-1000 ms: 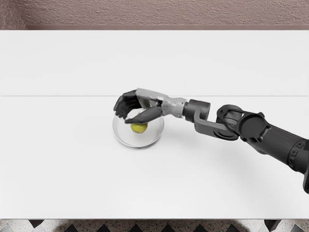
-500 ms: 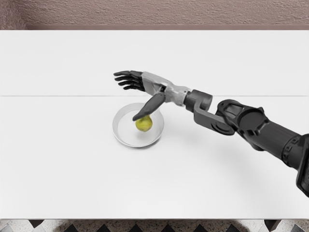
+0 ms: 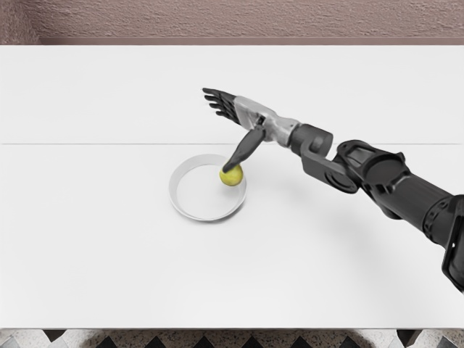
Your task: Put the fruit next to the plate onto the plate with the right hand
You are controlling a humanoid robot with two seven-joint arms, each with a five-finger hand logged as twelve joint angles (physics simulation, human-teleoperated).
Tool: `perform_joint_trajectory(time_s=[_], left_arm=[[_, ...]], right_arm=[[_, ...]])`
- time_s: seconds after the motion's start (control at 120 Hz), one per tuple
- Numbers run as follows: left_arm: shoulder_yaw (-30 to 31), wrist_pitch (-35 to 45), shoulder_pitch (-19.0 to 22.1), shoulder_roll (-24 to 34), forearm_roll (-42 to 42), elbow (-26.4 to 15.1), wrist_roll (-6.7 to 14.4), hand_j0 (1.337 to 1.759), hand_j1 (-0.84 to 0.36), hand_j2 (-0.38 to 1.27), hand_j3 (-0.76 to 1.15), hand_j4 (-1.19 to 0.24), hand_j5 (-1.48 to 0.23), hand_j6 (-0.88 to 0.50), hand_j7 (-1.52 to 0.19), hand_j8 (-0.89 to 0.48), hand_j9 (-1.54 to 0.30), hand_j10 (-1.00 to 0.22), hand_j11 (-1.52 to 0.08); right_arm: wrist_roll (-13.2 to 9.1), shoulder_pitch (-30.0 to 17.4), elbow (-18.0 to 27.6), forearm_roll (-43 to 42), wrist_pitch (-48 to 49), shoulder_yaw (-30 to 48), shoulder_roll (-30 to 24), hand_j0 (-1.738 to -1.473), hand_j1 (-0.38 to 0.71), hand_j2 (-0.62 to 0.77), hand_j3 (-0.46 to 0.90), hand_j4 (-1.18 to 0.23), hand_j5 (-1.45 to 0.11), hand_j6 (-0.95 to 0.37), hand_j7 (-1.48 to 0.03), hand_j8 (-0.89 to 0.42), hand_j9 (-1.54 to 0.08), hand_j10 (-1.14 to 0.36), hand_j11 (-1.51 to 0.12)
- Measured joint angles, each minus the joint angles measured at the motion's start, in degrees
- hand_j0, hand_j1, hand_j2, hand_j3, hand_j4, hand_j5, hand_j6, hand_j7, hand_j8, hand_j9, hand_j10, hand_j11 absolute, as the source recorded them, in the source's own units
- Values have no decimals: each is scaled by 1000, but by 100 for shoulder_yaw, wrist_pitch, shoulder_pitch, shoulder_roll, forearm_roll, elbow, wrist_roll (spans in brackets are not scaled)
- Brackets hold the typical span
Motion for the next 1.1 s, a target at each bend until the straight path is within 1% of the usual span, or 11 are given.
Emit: perform_joint_trajectory(time_s=[0.075,0.158,0.533,0.65,0.733,0.883,0.992,1.1], left_arm=[[0,0,0,0,-1,1,1,1658,325,4,0,-21,-27,-21,-27,-21,-26,-21,-26],[-2,0,0,0,0,0,0,1658,325,4,0,-21,-27,-21,-27,-21,-26,-21,-26],[-2,1,0,0,-3,1,-1,1658,325,4,0,-21,-27,-21,-27,-21,-26,-21,-26],[-1,0,0,0,-3,-1,-1,1658,325,4,0,-21,-27,-21,-27,-21,-26,-21,-26],[-2,0,0,0,-1,0,1,1658,325,4,0,-21,-27,-21,-27,-21,-26,-21,-26],[-1,0,0,0,0,0,0,1658,325,4,0,-21,-27,-21,-27,-21,-26,-21,-26],[-3,1,0,0,-1,1,0,1658,325,4,0,-21,-27,-21,-27,-21,-26,-21,-26],[-3,0,0,0,-1,-1,0,1658,325,4,0,-21,-27,-21,-27,-21,-26,-21,-26]], right_arm=[[-105,3,-24,-1,-59,-5,0,-1656,-352,-43,0,-13,-14,-13,-15,-15,-12,-16,-11],[-160,4,-33,-2,-68,-35,0,-1657,-349,-28,0,-9,-9,-9,-10,-11,-8,-11,-7],[-199,88,-27,-20,-13,-250,0,-1658,-349,-3,0,-2,-2,-3,-2,-2,-1,-2,-1],[-194,104,-29,19,533,-202,0,-1658,-349,-1,0,-2,-1,-2,-1,-2,-1,-1,-1],[-196,137,-25,218,1006,-181,0,-1658,-349,0,0,-2,-1,-2,-1,-2,-1,-1,0],[-210,232,-21,621,1310,-168,-3,-1658,-349,1,0,-1,0,-2,0,-1,0,-1,0],[-217,310,-20,805,1371,-161,-187,-1658,-349,1,0,-2,0,-2,0,-1,0,-1,0],[-227,379,-17,942,1393,-180,-497,-1658,-349,2,0,-2,0,-2,0,-1,0,-1,0]])
